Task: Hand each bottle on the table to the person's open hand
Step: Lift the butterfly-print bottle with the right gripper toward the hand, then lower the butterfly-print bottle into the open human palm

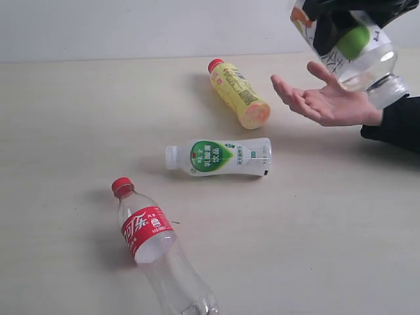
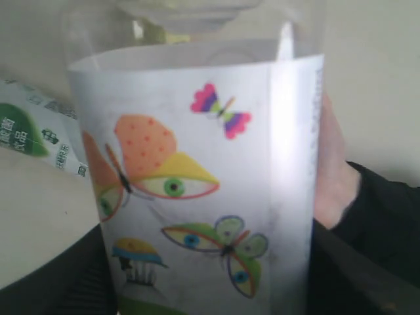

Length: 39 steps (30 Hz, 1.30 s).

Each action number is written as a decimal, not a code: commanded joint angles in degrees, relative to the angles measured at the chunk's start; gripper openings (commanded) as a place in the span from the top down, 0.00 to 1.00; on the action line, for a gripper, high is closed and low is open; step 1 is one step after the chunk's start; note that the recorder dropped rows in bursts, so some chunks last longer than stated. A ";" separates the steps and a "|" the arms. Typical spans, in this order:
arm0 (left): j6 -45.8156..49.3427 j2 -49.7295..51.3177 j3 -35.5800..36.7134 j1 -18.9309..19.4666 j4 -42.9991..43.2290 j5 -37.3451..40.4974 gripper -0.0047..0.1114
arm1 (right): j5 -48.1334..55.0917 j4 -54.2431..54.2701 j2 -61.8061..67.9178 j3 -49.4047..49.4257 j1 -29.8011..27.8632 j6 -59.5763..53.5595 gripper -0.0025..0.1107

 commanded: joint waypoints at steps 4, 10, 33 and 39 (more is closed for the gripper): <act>0.18 -0.32 0.03 -0.26 -0.59 0.04 0.95 | -0.20 -4.07 11.40 -2.86 -0.01 3.09 0.98; 0.18 -0.32 0.03 -0.26 -0.59 0.04 0.95 | -0.20 -7.90 16.56 -3.10 -0.01 5.10 0.98; 0.18 -0.32 0.03 -0.26 -0.59 0.04 0.95 | -7.15 -11.00 19.11 -3.23 -0.01 11.44 0.98; 0.18 -0.32 0.03 -0.26 -0.59 0.04 0.95 | -6.18 -10.87 19.87 -3.12 -0.01 11.44 0.98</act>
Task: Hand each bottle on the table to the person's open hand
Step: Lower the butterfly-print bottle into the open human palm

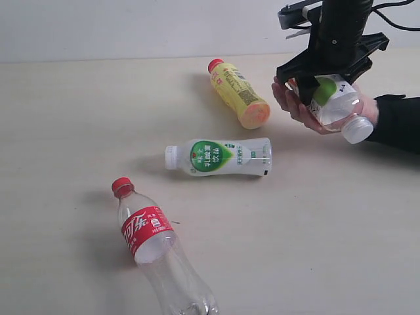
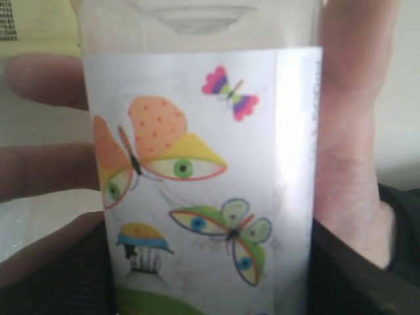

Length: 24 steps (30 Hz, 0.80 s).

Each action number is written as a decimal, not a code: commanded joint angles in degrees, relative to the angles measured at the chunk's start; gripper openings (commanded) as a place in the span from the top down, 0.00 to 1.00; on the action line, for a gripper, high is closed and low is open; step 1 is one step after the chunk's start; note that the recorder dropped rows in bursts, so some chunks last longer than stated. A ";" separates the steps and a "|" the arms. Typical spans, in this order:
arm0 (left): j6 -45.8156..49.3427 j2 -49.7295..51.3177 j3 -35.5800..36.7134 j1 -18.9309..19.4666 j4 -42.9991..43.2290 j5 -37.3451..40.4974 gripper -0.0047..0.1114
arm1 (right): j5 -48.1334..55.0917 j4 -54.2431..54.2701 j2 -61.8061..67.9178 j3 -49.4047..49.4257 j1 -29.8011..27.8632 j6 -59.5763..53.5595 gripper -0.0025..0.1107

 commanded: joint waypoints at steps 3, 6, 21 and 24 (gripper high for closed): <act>0.18 -0.32 0.03 -0.26 -0.59 0.04 0.95 | -0.55 -0.98 0.80 -0.47 -0.12 0.27 0.98; 0.18 -0.32 0.03 -0.26 -0.59 0.04 0.95 | -0.55 -1.12 1.07 -0.47 -0.12 0.27 0.94; 0.18 -0.32 0.03 -0.26 -0.59 0.04 0.95 | -1.43 -1.12 1.07 -0.47 -0.12 0.27 0.53; 0.18 -0.32 0.03 -0.26 -0.59 0.04 0.95 | -1.75 -1.12 1.07 -0.47 -0.12 0.27 0.46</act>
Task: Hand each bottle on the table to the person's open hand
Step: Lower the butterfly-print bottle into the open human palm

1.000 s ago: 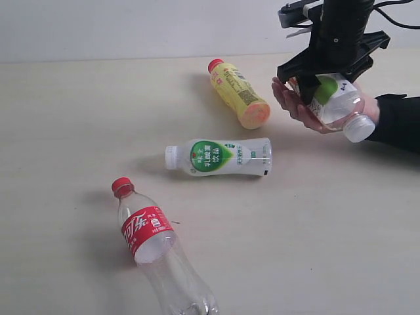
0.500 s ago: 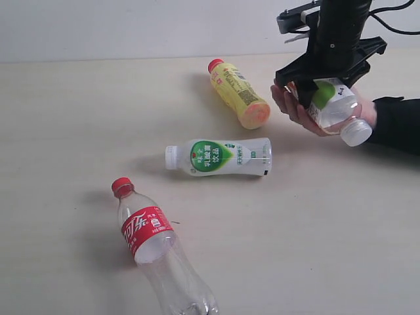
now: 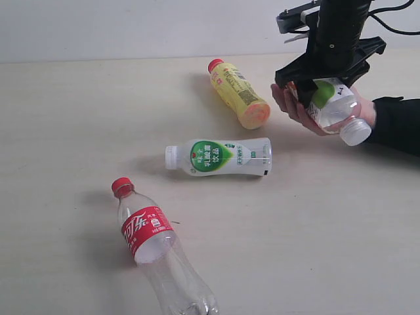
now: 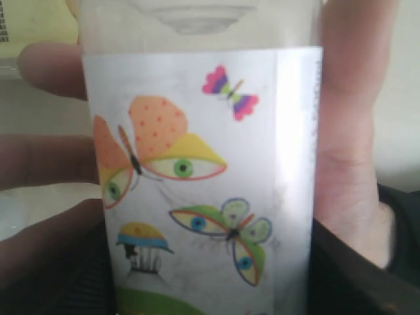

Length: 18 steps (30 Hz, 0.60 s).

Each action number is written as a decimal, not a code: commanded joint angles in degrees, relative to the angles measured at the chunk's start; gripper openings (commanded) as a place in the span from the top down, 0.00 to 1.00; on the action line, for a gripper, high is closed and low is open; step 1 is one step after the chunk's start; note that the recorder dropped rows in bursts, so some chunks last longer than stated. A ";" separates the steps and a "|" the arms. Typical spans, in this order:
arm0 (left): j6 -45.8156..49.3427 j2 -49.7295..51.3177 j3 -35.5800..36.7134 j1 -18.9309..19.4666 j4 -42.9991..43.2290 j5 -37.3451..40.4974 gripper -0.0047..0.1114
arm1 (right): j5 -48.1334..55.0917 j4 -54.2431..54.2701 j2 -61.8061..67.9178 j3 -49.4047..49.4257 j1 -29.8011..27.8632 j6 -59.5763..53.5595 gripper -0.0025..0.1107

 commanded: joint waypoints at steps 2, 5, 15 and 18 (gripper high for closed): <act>0.18 -0.32 0.03 -0.26 -0.59 0.04 0.95 | -1.36 -0.98 0.23 -0.47 -0.12 -0.09 0.41; 0.18 -0.32 0.03 -0.26 -0.59 0.04 0.95 | -1.49 -1.34 0.23 -0.47 -0.12 -0.90 0.34; 0.18 -0.32 0.03 -0.26 -0.59 0.04 0.95 | -1.73 -2.47 0.23 -0.47 -0.12 -1.12 0.30; 0.18 -0.32 0.03 -0.26 -0.59 0.04 0.95 | -2.17 -2.47 0.23 -0.47 -0.12 -1.12 0.30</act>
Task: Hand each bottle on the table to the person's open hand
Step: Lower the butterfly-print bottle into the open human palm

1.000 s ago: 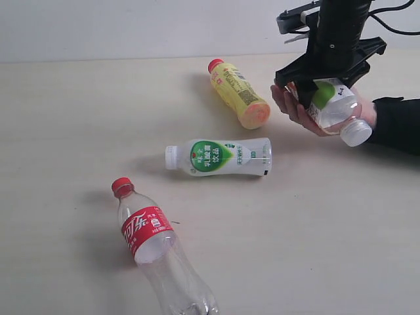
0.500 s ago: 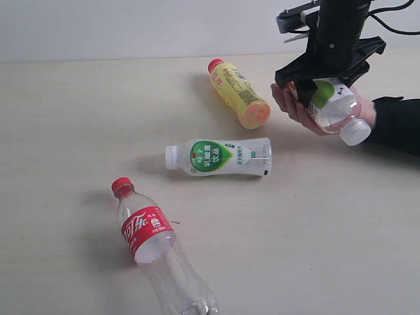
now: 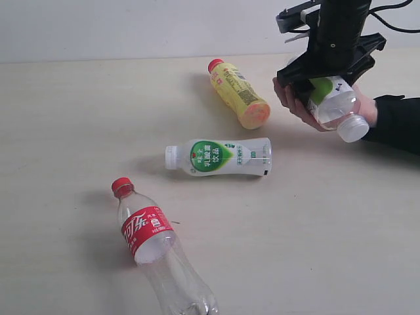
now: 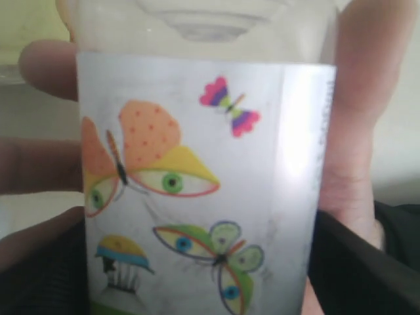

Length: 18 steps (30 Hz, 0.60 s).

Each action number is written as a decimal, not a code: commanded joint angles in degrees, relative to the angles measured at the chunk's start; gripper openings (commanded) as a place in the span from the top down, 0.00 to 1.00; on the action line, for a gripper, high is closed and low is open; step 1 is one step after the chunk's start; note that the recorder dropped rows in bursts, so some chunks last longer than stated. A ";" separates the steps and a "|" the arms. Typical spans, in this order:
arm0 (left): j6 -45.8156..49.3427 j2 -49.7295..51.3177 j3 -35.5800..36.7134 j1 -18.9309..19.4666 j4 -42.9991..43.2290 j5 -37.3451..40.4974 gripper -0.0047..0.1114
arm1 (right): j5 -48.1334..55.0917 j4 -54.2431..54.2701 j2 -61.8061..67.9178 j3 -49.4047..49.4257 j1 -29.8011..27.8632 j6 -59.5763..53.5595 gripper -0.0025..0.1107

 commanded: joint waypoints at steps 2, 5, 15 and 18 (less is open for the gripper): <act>0.18 -0.32 0.03 -0.26 -0.59 0.04 0.95 | -0.94 -0.92 0.14 -0.47 -0.12 -0.31 0.28; 0.18 -0.32 0.03 -0.26 -0.59 0.04 0.95 | -0.94 -0.92 0.14 -0.47 -0.12 -0.66 0.20; 0.18 -0.32 0.03 -0.26 -0.59 0.04 0.95 | -1.46 -0.92 0.14 -0.47 -0.12 -1.53 0.17; 0.18 -0.32 0.03 -0.26 -0.59 0.04 0.95 | -1.44 -0.92 -0.11 -0.70 -0.12 -1.53 0.17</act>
